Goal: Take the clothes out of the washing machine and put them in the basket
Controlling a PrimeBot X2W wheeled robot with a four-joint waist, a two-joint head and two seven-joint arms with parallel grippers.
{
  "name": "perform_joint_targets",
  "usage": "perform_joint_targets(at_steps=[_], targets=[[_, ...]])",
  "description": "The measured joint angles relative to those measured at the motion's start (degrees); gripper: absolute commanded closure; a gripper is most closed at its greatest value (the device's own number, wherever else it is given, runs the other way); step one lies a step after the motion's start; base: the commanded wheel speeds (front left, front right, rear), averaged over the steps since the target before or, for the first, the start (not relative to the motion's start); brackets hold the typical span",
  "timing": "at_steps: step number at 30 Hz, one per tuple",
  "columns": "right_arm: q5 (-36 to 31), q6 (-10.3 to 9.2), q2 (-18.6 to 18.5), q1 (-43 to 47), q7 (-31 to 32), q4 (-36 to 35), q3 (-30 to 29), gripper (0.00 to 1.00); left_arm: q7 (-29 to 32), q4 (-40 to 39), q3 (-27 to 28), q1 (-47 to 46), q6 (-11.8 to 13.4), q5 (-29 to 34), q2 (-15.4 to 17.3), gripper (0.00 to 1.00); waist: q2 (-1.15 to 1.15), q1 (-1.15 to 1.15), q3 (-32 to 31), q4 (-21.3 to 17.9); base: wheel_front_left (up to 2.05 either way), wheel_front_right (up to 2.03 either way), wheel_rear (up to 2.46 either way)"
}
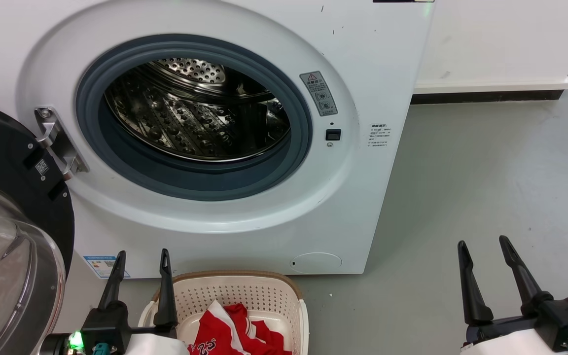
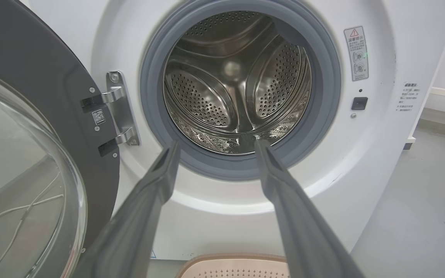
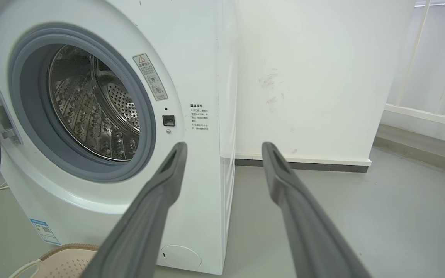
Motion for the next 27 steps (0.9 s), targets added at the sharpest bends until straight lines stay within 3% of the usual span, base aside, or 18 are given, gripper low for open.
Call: perform_joint_targets(at_steps=[2, 3, 9, 19, 27], targets=[[0.02, 0.00, 0.00, 0.00, 0.00, 0.02, 0.07, 0.00, 0.00, 0.03, 0.13, 0.00, 0.00, 0.02, -0.03, 0.00, 0.00, 0.00, -0.04, 0.06, 0.00, 0.00, 0.00], [0.03, 0.01, 0.00, 0.03, 0.00, 0.37, 0.09, 1.00, 0.02, 0.45, 0.12, 0.02, 0.01, -0.01, -0.05, 1.00, 0.00, 0.00, -0.05, 0.07, 0.00, 0.00, 0.00], [0.80, 0.01, 0.01, 0.58, 0.21, 3.33, 0.21, 1.00, 0.69, 3.78, 0.14, 1.16, 0.00, -0.68, -0.22, 1.00, 0.00, 0.00, -0.05, 0.07, 0.00, 0.00, 0.00], [12.07, 0.01, -0.36, 0.22, 2.03, 4.76, 0.31, 1.00, 3.28, 5.01, 0.88, 0.62, -1.10, -11.33, -0.23, 1.00, 0.00, 0.00, -0.03, 0.15, 0.00, 0.00, 0.00], [24.41, 0.00, -0.86, -1.32, 4.33, 6.28, 0.29, 1.00, 5.92, 6.04, 1.77, -0.79, -2.36, -23.24, -0.24, 1.00, 0.00, 0.00, -0.01, 0.23, 0.00, 0.00, 0.00]])
